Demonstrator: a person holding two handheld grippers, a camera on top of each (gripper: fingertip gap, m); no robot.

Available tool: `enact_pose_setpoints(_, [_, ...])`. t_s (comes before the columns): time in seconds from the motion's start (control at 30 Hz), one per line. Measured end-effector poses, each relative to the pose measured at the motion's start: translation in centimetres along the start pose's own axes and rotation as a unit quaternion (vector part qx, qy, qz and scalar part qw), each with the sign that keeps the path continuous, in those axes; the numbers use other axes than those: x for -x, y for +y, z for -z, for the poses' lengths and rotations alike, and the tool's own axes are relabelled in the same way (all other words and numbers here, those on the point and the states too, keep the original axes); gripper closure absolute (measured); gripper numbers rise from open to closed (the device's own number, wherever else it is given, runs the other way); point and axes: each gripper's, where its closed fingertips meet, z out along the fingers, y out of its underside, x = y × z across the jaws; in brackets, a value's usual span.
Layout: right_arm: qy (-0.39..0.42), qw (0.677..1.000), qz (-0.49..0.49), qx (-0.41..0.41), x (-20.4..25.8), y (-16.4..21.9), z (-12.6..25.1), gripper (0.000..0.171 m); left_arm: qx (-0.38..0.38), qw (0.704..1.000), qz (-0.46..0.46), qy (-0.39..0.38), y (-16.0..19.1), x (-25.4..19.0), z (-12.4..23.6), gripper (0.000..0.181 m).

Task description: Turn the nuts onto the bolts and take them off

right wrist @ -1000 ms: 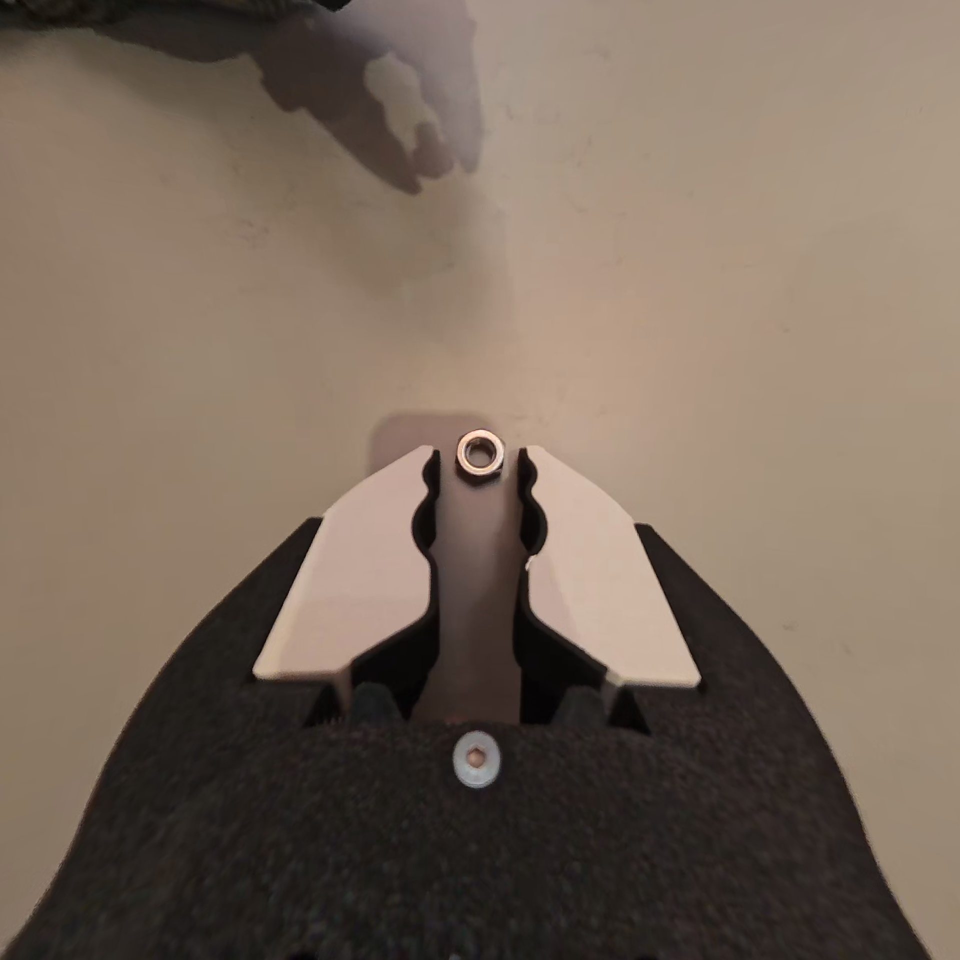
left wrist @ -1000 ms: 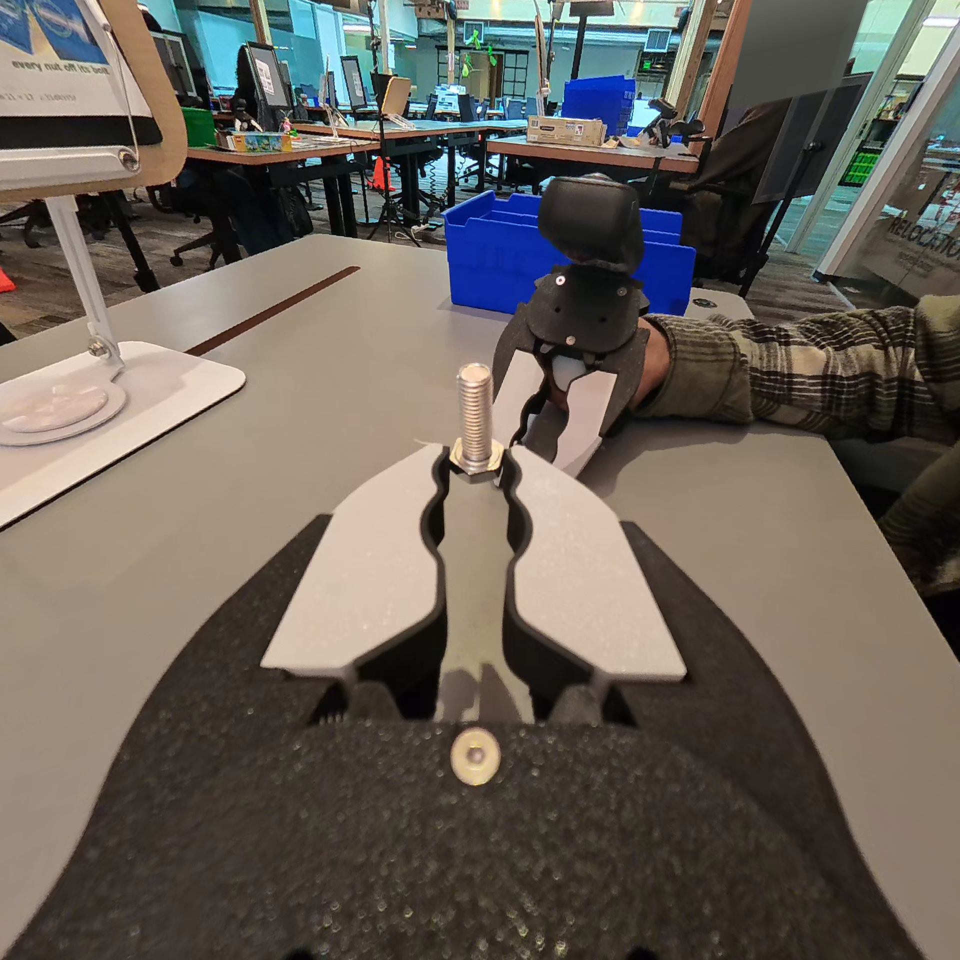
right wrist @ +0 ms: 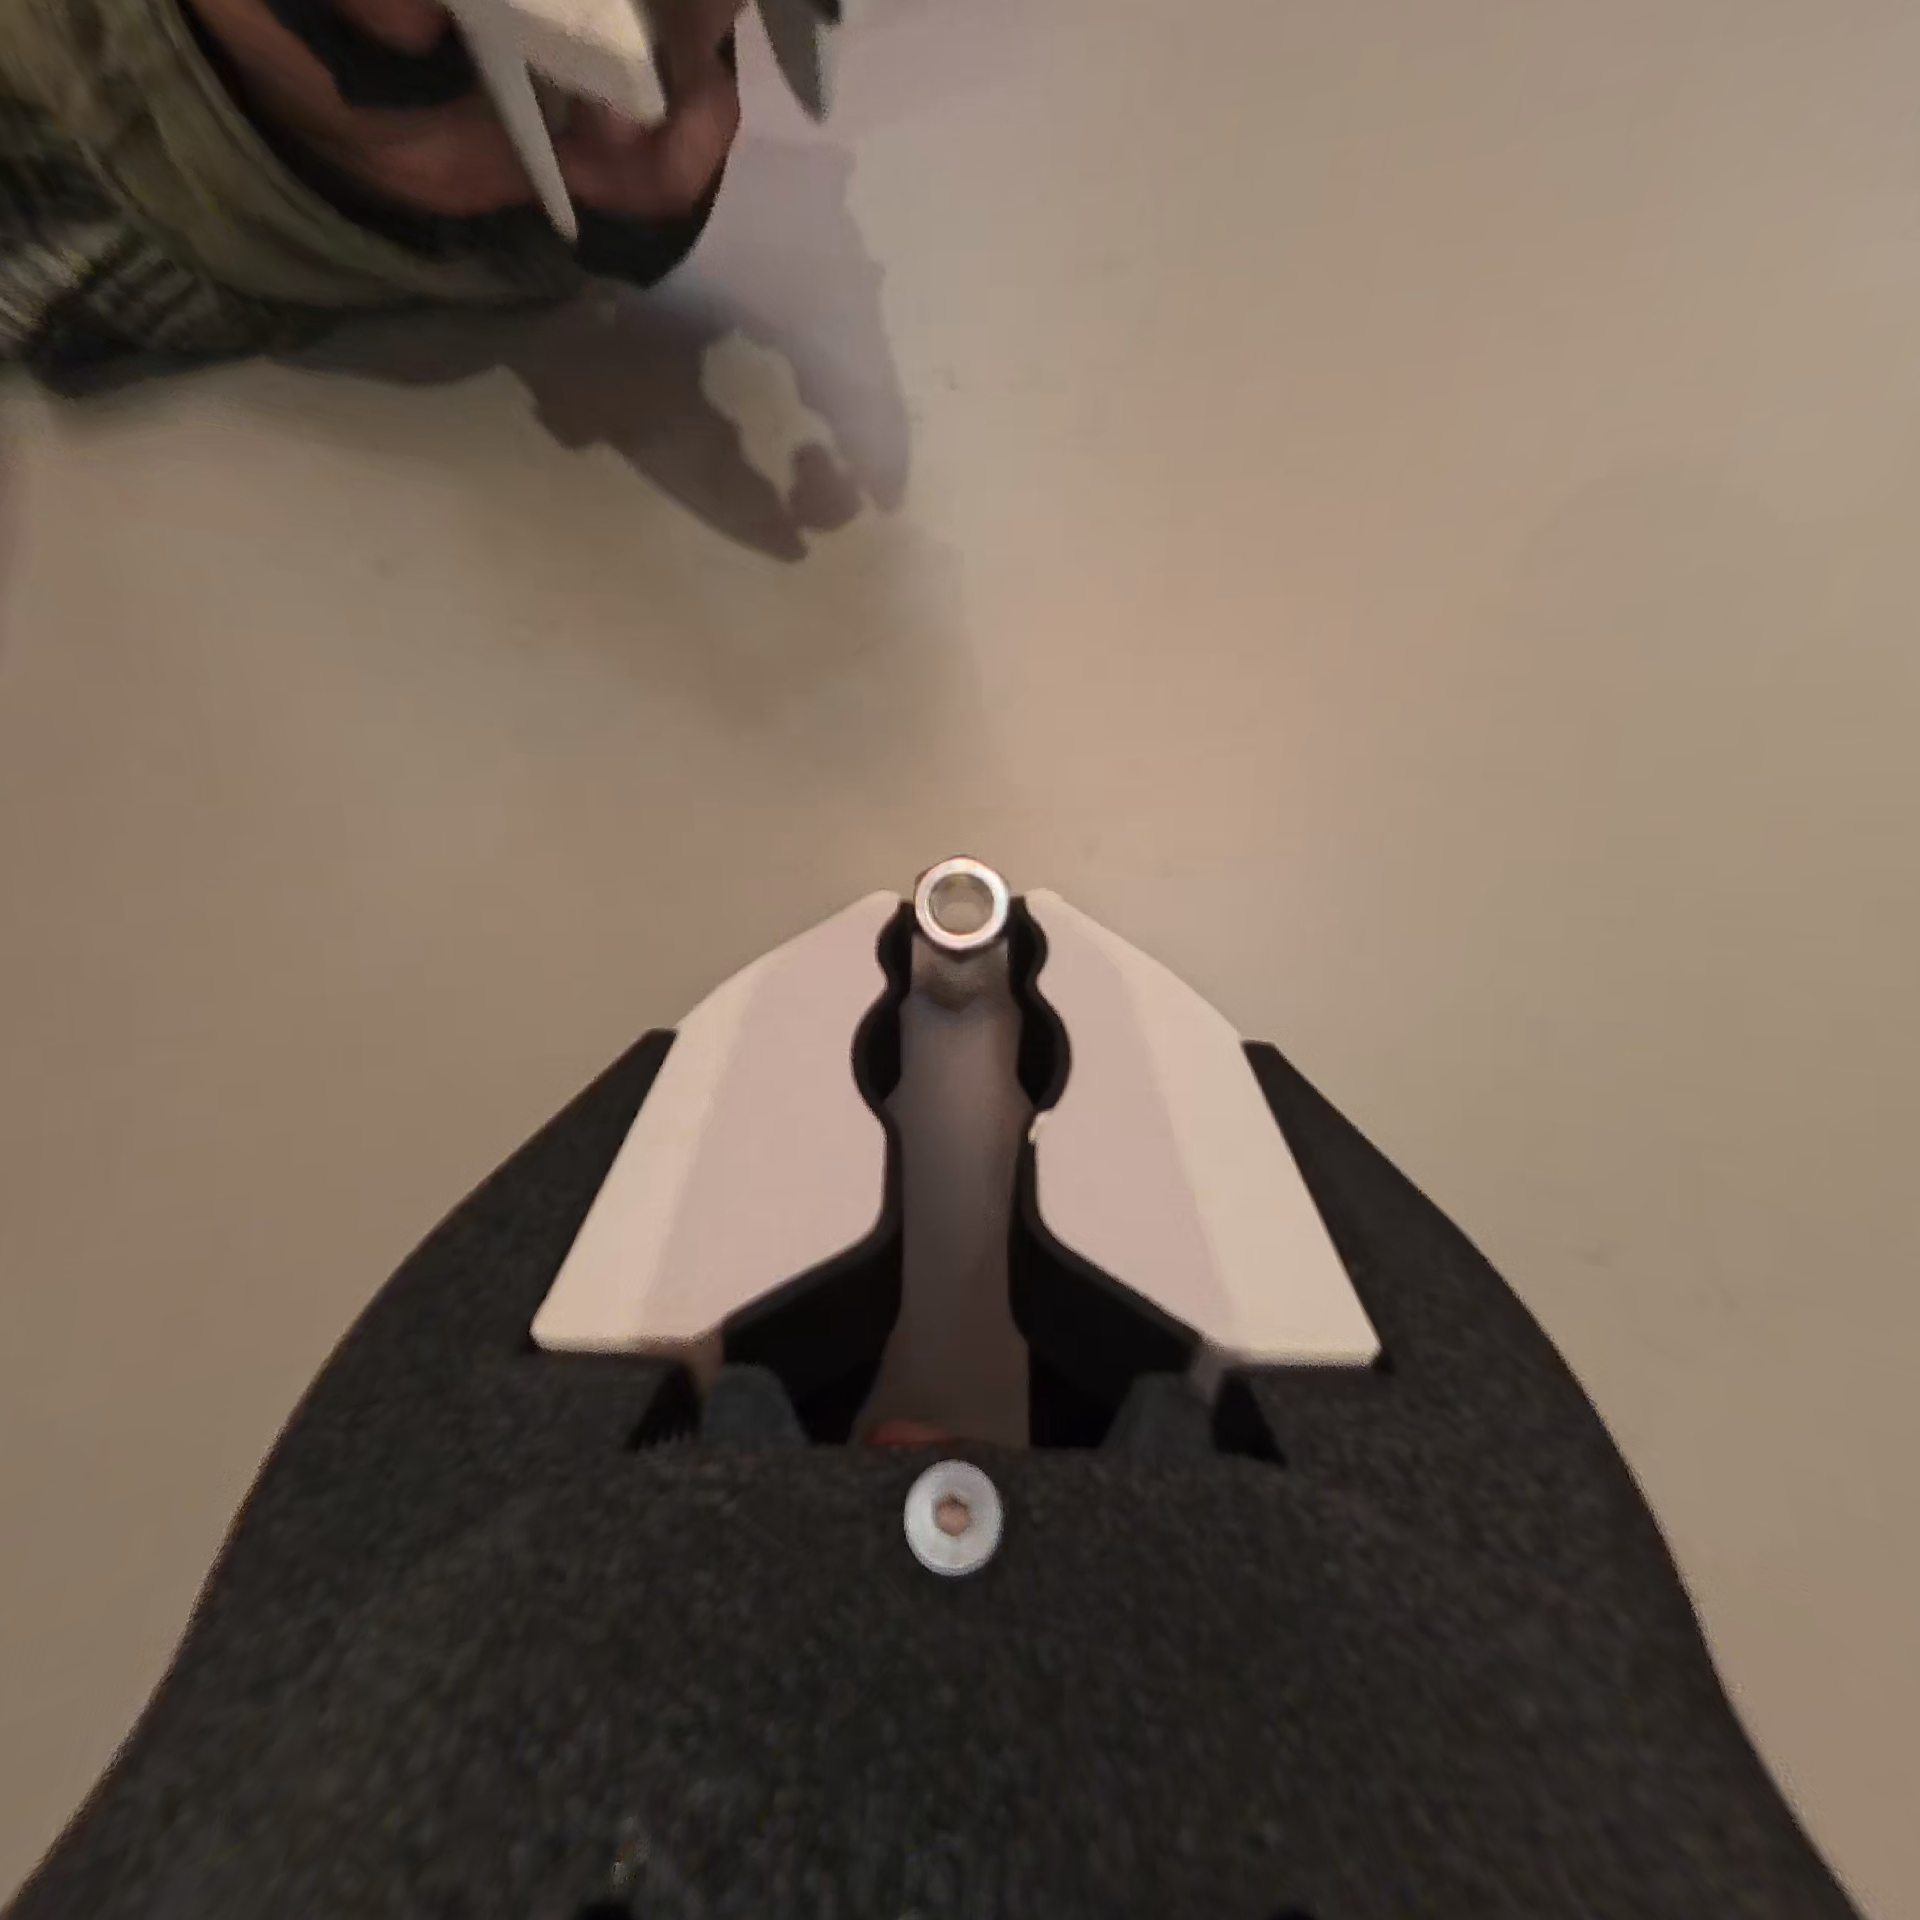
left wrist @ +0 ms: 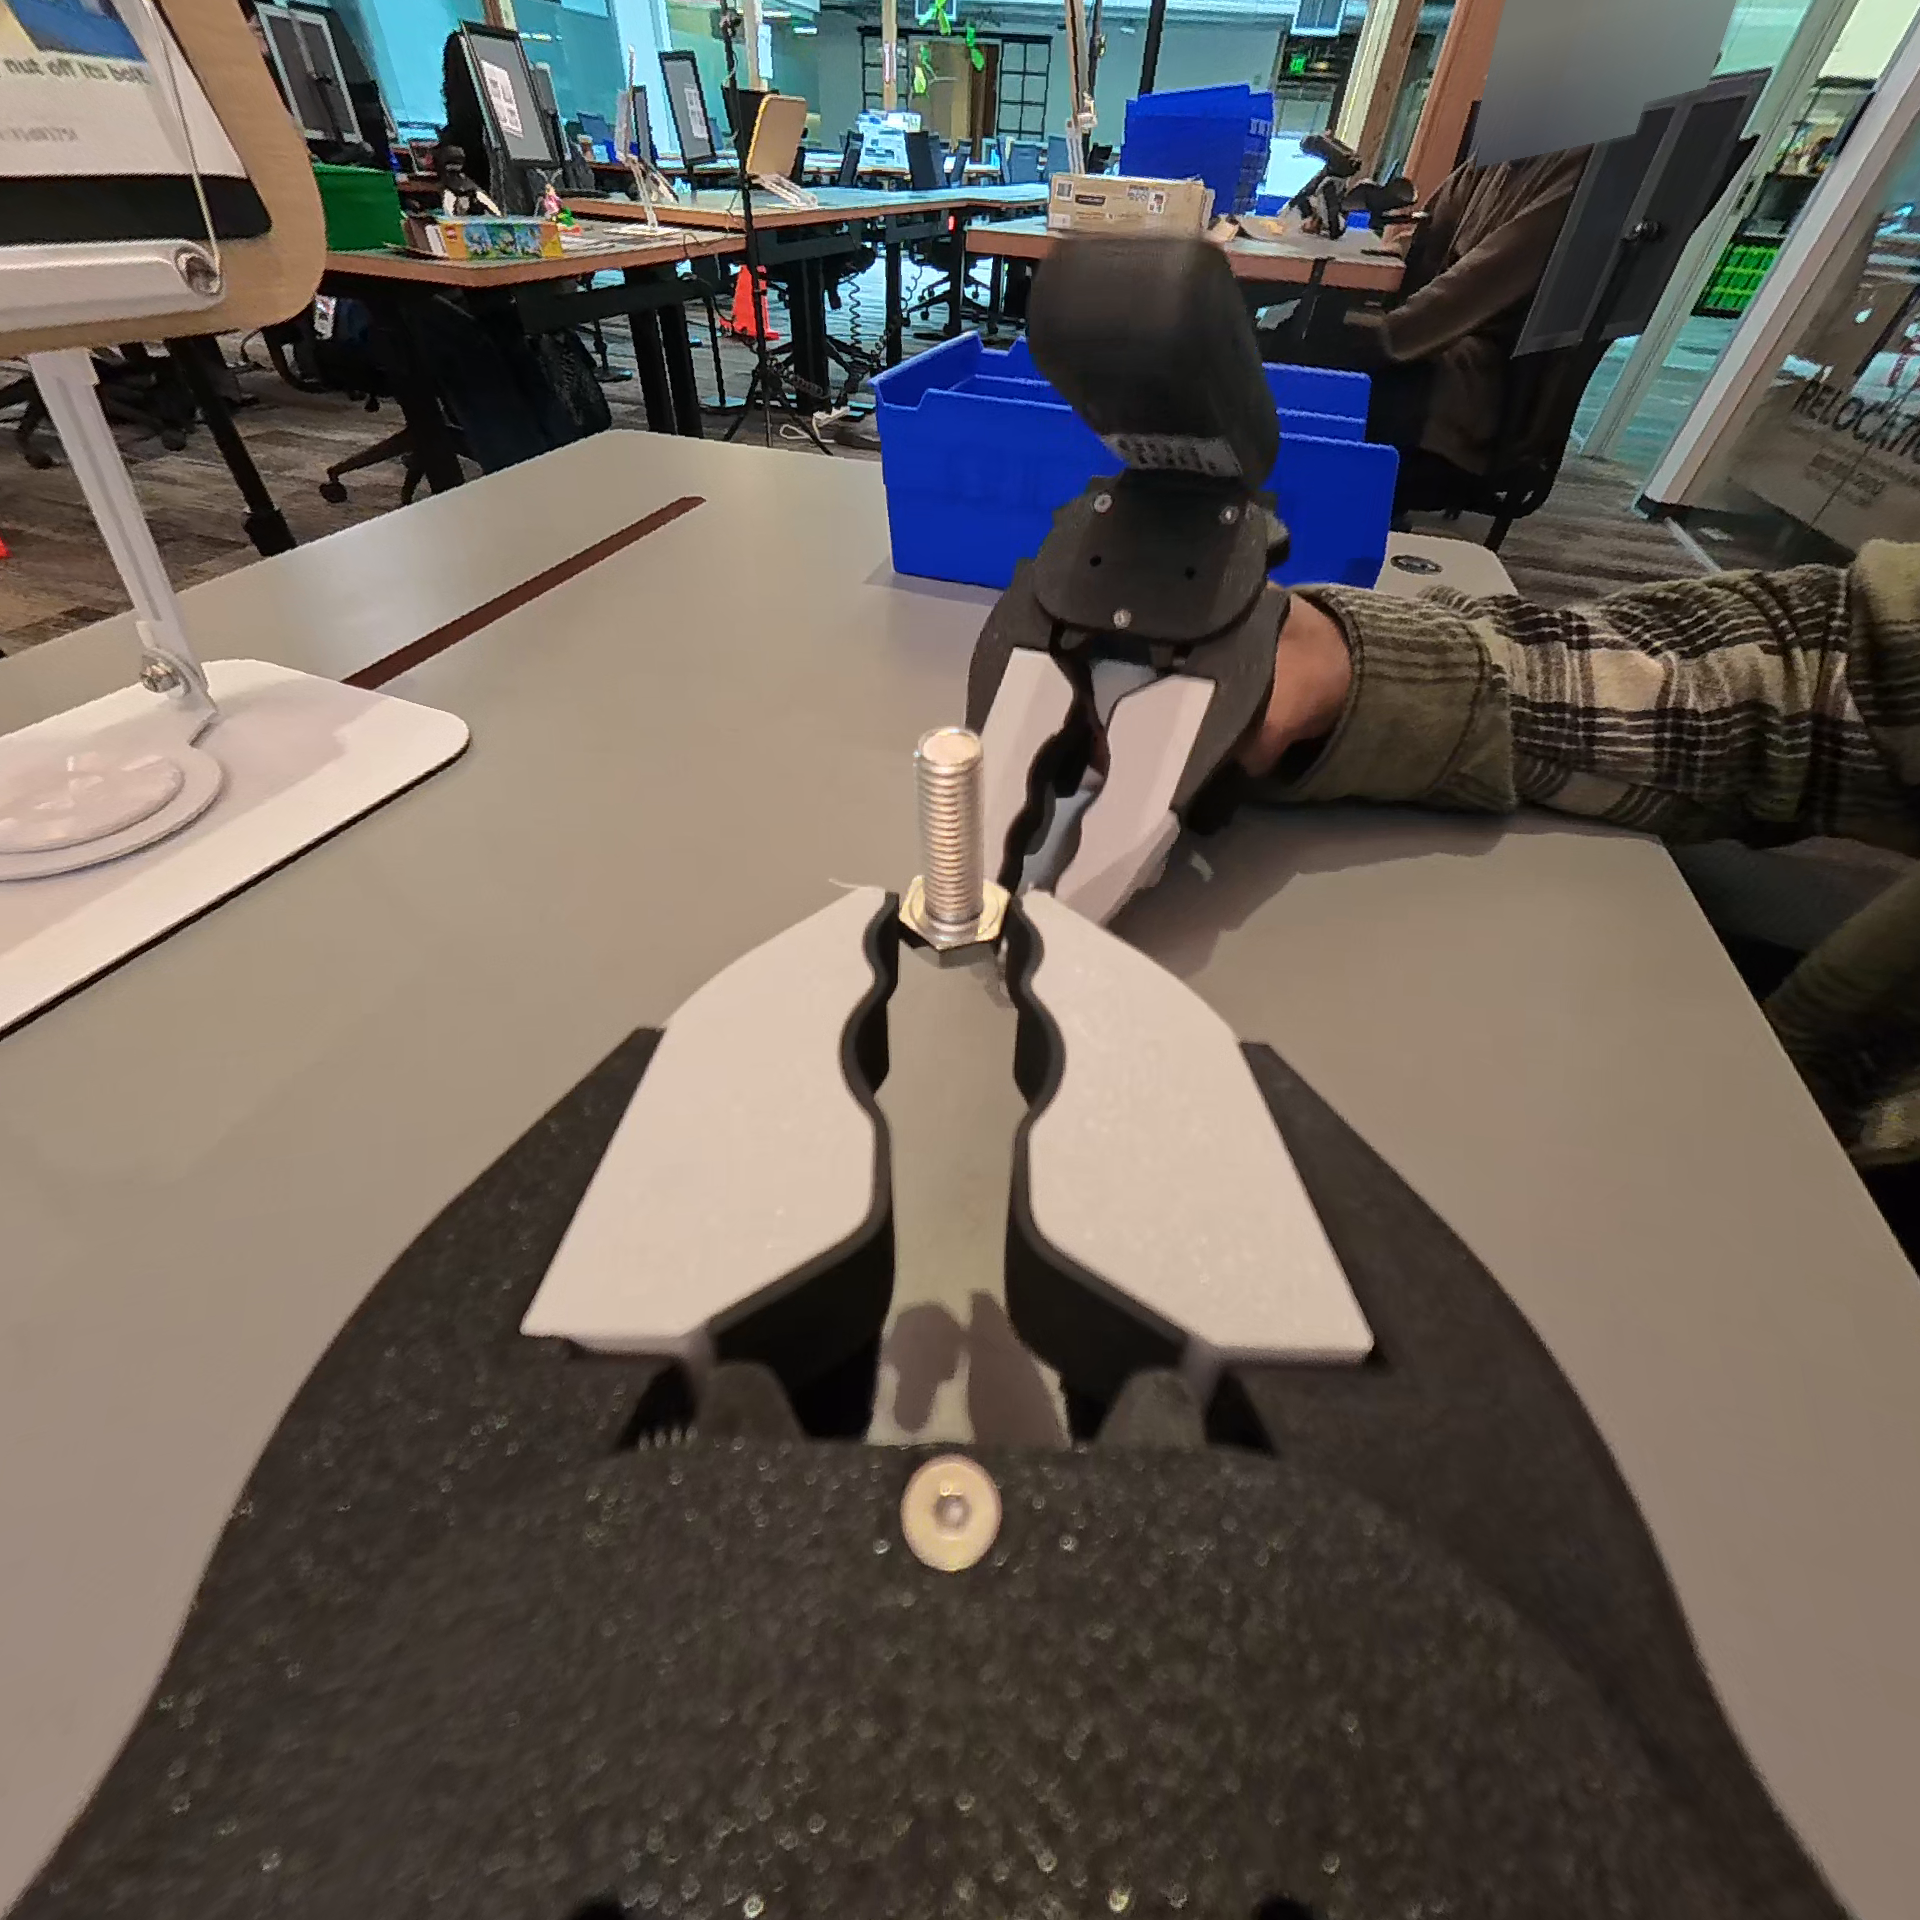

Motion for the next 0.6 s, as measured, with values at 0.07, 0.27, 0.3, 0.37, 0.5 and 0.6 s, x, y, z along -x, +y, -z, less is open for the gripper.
enact_pose_setpoints(0.07, [-0.013, 0.999, -0.024, -0.02, 0.1, -0.5, 0.3, 0.154, 0.005, 1.0, -0.002, -0.002, 0.2, 0.0, -0.1, 0.162])
enact_pose_setpoints(0.27, [-0.048, 0.993, -0.077, -0.076, 1.1, -2.9, 1.4, 0.154, 0.026, 1.0, 0.001, -0.006, 0.8, 0.0, -0.4, 0.162])
enact_pose_setpoints(0.3, [-0.04, 0.993, -0.068, -0.084, 1.2, -3.4, 1.7, 0.154, 0.03, 1.0, 0.0, -0.005, 0.8, -0.1, -0.5, 0.162])
enact_pose_setpoints(0.37, [-0.014, 0.995, -0.052, -0.09, 1.4, -4.4, 2.5, 0.154, 0.042, 0.999, -0.007, -0.008, 1.0, -0.2, -0.7, 0.162])
enact_pose_setpoints(0.5, [-0.002, 0.995, 0.001, -0.096, 3.2, -8.4, 4.3, 0.154, 0.076, 0.997, -0.02, -0.01, 2.0, -0.5, -1.3, 0.162])
enact_pose_setpoints(0.6, [0.002, 0.998, 0.045, -0.047, 4.1, -10.5, 4.5, 0.154, 0.09, 0.996, -0.025, 0.002, 2.4, -1.2, -1.7, 0.162])
